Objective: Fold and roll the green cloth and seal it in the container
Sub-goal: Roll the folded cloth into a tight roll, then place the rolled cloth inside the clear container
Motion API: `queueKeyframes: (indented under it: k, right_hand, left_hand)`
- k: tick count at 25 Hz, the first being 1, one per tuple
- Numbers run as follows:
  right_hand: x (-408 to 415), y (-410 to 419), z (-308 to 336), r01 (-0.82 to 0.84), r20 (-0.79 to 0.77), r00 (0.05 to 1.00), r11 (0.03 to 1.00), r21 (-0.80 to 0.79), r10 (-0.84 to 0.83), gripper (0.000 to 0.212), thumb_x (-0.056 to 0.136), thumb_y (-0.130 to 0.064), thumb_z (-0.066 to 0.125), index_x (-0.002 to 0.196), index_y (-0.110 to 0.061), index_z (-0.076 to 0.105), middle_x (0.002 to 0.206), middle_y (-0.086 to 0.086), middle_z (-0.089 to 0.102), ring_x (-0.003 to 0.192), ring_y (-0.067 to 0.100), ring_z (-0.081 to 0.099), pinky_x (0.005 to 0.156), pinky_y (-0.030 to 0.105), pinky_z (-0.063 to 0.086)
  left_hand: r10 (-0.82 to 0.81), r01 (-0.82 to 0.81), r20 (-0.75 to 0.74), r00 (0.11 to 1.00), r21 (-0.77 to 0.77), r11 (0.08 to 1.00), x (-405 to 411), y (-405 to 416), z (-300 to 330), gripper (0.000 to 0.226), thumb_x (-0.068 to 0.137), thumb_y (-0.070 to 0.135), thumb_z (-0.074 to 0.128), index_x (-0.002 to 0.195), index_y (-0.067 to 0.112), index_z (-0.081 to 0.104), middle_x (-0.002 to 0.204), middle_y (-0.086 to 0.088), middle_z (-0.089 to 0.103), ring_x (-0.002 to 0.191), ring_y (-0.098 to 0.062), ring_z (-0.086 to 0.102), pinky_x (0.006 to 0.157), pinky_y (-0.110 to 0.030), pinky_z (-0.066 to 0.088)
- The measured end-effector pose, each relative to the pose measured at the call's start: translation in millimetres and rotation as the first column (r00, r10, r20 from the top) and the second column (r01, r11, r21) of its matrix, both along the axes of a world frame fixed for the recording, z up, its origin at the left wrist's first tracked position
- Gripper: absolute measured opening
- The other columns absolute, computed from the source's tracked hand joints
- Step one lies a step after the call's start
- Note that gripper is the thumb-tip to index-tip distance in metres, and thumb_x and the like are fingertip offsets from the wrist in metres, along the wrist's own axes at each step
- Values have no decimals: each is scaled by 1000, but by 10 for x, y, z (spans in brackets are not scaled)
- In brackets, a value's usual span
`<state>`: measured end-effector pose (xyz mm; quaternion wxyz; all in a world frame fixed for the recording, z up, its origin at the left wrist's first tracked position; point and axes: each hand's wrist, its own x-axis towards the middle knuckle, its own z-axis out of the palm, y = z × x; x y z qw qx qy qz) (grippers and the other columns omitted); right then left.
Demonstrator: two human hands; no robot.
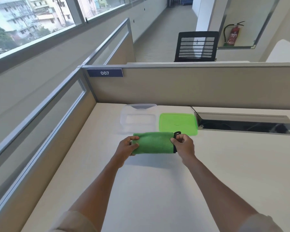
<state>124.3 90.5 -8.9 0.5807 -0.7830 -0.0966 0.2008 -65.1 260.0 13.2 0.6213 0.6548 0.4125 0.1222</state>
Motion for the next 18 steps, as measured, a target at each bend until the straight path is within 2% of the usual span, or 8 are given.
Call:
queueKeyframes:
  k: [4,7,10,15,18]
  right_hand:
    - [103,455,137,-9,49,999,1000,12,8,15,80,-20,77,86,-17,65,84,-2,68,80,18,63,77,32,50]
    - [262,771,246,-16,85,996,1000,22,14,15,79,-19,77,84,-18,63,82,-2,67,78,18,62,77,33,50]
    - [454,1083,348,-29,135,991,999,25,25,16,79,-18,77,83,-17,62,80,-3,65,77,18,61,76,32,49]
    - [730,1537,413,-51,163,986,998,44,43,14,81,-17,75,86,-15,63,84,0,66,79,18,61,79,35,50]
    - [831,1758,420,-67,165,984,997,48,59,14,80,-19,75,83,-18,61,82,-3,64,77,16,59,77,33,49]
  left_hand:
    - [17,-17,1,1000,75,997,90,413,93,25,90,9,64,108,26,67,110,-11,66,92,-21,64,77,-41,57]
    - [53,-55,16,998,201,978,259,687,174,26,88,9,63,109,24,69,104,-8,66,82,-18,63,69,-38,56]
    - [121,-126,35,992,325,937,492,921,258,29,84,8,61,108,22,71,94,-2,66,72,-16,58,58,-27,50]
    - [230,-238,70,971,426,873,779,1251,362,27,80,9,55,95,24,71,73,9,58,60,-7,48,48,-11,35]
    - [297,-314,109,949,443,840,887,1438,375,27,79,8,53,91,24,71,71,9,57,56,0,48,48,-9,36]
